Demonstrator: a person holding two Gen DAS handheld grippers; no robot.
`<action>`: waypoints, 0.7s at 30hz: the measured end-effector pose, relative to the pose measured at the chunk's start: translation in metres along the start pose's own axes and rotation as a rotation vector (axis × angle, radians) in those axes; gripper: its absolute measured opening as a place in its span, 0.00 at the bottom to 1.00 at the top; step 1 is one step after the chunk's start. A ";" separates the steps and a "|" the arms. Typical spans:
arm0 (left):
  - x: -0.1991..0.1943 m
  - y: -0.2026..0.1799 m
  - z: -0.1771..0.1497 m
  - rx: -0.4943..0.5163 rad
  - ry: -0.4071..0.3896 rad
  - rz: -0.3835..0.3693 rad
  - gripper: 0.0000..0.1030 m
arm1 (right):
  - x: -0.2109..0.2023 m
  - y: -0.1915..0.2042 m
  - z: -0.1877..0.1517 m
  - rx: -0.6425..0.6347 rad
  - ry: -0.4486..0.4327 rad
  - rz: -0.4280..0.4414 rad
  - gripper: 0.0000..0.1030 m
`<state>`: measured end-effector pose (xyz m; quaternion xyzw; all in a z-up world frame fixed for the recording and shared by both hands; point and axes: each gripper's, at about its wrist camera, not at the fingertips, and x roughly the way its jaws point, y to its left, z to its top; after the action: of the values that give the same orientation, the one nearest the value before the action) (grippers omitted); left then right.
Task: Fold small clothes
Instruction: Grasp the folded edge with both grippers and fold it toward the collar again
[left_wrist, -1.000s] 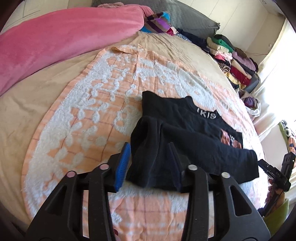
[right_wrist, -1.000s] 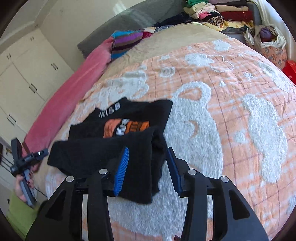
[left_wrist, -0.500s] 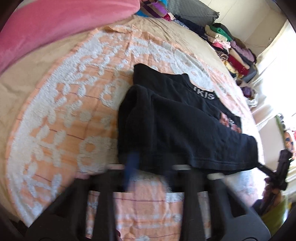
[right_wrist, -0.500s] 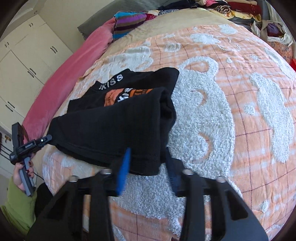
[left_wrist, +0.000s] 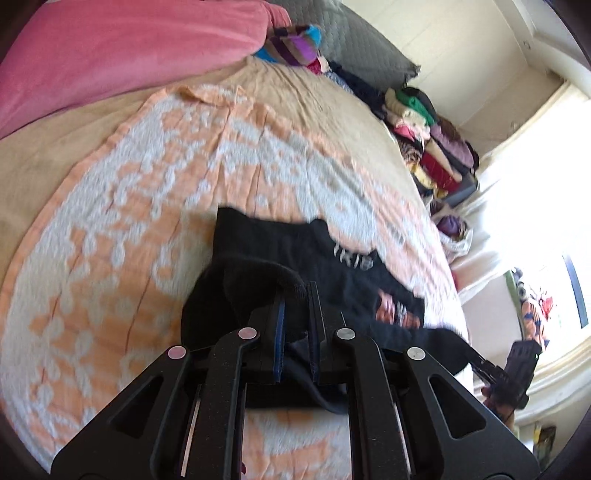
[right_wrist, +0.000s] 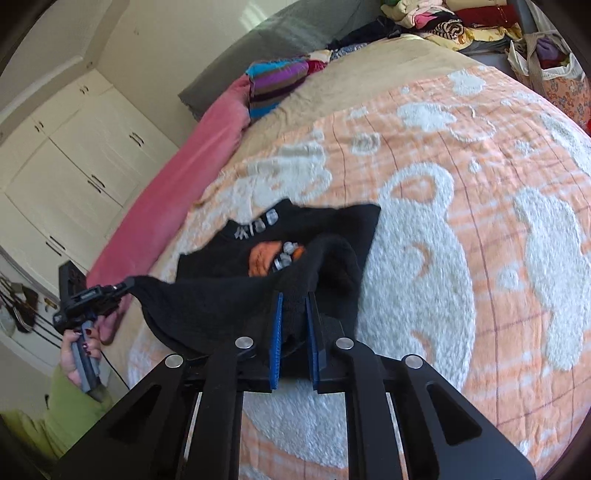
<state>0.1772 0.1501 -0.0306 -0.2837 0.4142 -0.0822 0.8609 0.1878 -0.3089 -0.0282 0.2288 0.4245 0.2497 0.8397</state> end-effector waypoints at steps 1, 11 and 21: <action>0.002 0.001 0.006 -0.008 -0.006 -0.001 0.04 | 0.001 0.000 0.006 0.004 -0.010 0.008 0.11; 0.044 0.026 0.054 -0.134 -0.011 0.034 0.04 | 0.049 -0.013 0.064 0.066 -0.070 -0.015 0.10; 0.092 0.066 0.062 -0.273 0.055 0.066 0.05 | 0.090 -0.067 0.060 0.169 -0.052 -0.093 0.13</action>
<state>0.2768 0.1963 -0.0979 -0.3822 0.4540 -0.0044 0.8049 0.2986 -0.3157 -0.0895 0.2853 0.4323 0.1679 0.8388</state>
